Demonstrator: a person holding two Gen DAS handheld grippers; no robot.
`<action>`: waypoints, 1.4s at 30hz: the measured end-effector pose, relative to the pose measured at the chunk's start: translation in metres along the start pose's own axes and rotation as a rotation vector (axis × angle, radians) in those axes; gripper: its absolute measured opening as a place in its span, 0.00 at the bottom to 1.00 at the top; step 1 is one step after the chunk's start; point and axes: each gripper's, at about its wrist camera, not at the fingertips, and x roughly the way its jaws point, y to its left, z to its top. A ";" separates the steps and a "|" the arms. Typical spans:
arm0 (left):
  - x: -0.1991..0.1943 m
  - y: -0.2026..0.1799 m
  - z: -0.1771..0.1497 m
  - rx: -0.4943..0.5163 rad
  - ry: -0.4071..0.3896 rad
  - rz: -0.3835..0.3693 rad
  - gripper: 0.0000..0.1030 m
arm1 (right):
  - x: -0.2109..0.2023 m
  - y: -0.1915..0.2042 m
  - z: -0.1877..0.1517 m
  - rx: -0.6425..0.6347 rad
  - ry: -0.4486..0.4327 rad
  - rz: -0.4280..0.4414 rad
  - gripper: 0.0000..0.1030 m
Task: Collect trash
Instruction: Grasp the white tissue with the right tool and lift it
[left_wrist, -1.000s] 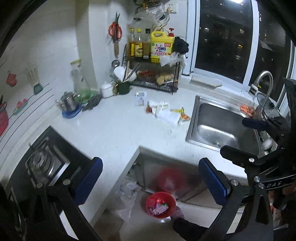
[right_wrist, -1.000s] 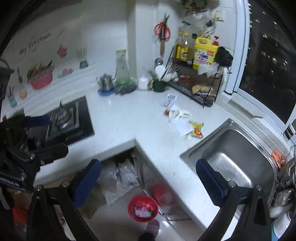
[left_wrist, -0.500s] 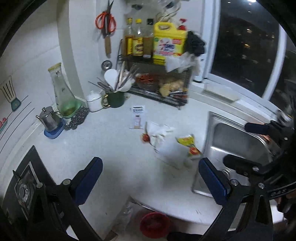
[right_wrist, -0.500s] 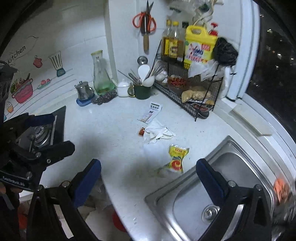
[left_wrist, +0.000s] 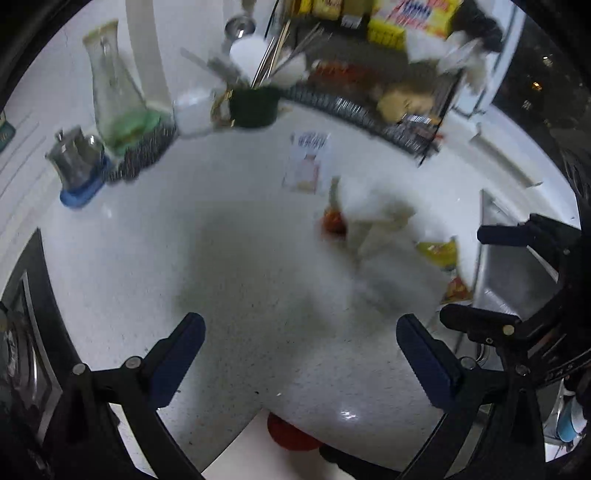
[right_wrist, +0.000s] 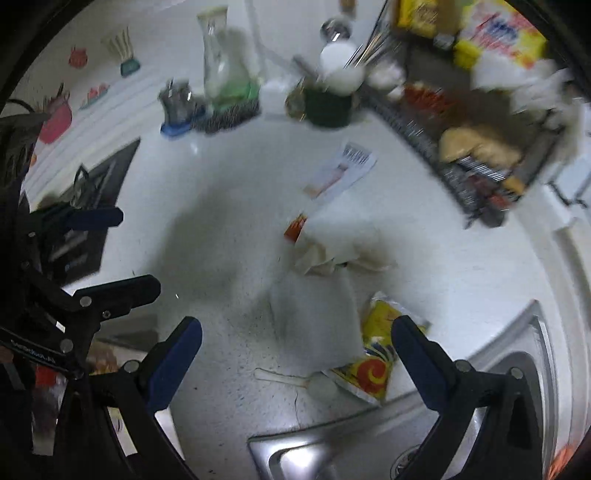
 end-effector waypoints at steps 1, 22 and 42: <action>0.005 0.002 -0.001 -0.009 0.012 0.001 1.00 | 0.011 -0.001 0.002 -0.019 0.020 0.011 0.99; 0.042 0.009 0.002 -0.092 0.105 -0.007 1.00 | 0.072 0.002 -0.008 -0.181 0.128 0.049 0.08; 0.026 -0.098 0.056 0.091 0.083 -0.132 1.00 | -0.063 -0.106 -0.054 0.343 -0.120 0.033 0.07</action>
